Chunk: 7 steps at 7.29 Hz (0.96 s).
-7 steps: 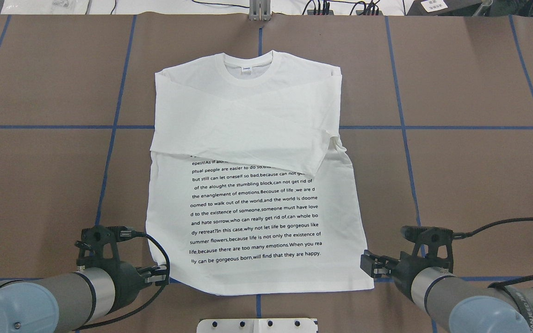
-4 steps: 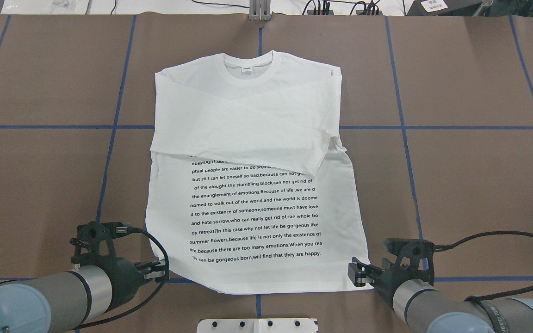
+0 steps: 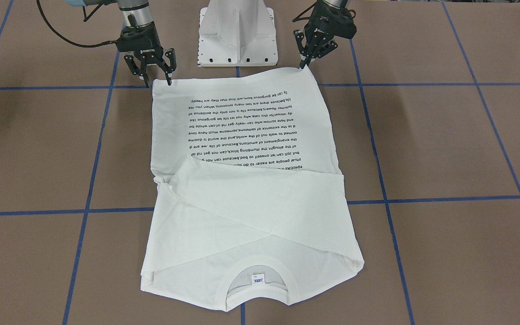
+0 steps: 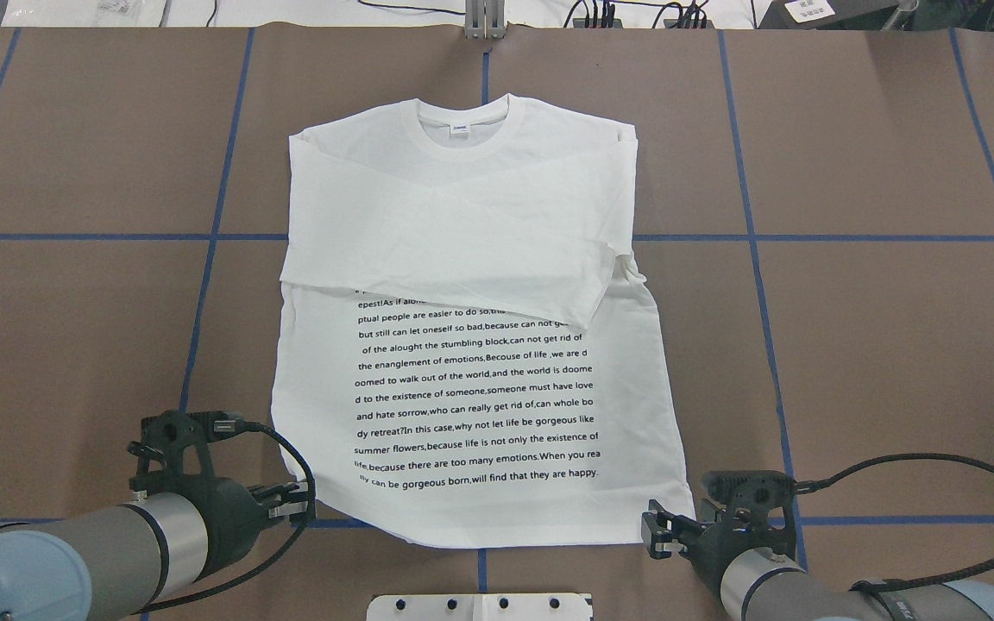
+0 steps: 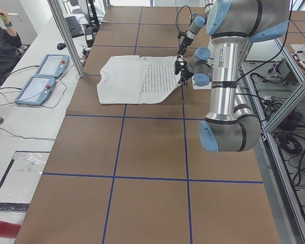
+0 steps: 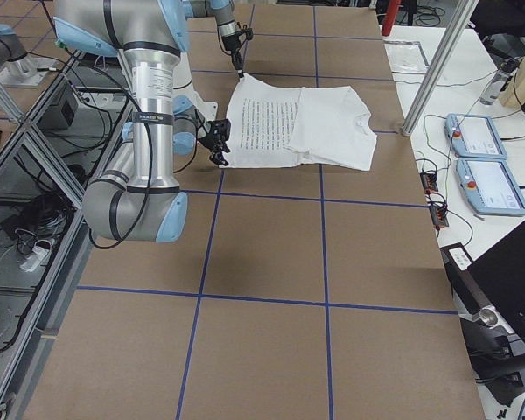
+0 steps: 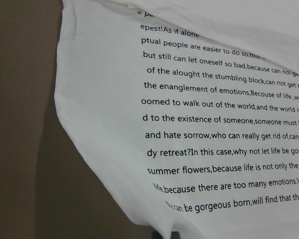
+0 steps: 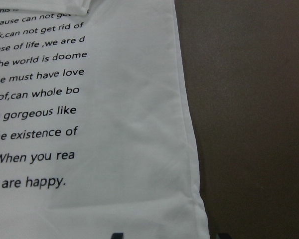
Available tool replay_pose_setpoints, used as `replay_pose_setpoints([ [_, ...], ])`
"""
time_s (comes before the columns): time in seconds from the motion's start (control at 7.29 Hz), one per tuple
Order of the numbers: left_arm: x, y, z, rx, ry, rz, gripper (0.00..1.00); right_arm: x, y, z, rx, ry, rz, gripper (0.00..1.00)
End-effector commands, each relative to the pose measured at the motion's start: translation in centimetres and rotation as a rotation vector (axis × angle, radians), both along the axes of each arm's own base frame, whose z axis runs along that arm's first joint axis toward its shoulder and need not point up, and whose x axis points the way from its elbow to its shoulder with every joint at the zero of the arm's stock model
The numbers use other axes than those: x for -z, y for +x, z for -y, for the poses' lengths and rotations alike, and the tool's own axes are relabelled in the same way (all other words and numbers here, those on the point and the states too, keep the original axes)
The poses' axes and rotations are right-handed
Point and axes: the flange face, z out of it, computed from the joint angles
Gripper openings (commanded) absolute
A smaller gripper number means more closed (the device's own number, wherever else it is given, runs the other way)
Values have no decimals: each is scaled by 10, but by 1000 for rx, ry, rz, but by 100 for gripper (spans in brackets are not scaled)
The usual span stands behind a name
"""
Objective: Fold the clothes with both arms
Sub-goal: 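Regrasp the hem corner lower with the right gripper while the left holds its corner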
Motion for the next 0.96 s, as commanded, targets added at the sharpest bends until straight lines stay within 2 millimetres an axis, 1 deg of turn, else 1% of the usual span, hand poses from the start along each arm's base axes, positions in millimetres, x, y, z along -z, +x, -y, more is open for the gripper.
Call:
replay_pose_setpoints([
  [0.0, 0, 0, 0, 0, 0, 1, 0, -3, -3, -12, 12, 14, -11, 67],
  [0.41, 0, -1, 1, 3, 0, 1, 0, -15, -8, -17, 16, 25, -37, 63],
  [0.55, -2, -1, 1, 3, 0, 4, 0, -17, -9, -17, 16, 26, -40, 56],
  [0.69, -1, -1, 1, 3, 0, 3, 0, -15, -10, -19, 20, 25, -36, 25],
  [0.82, -1, -1, 1, 3, 0, 3, 0, -13, -10, -20, 22, 24, -33, 0],
])
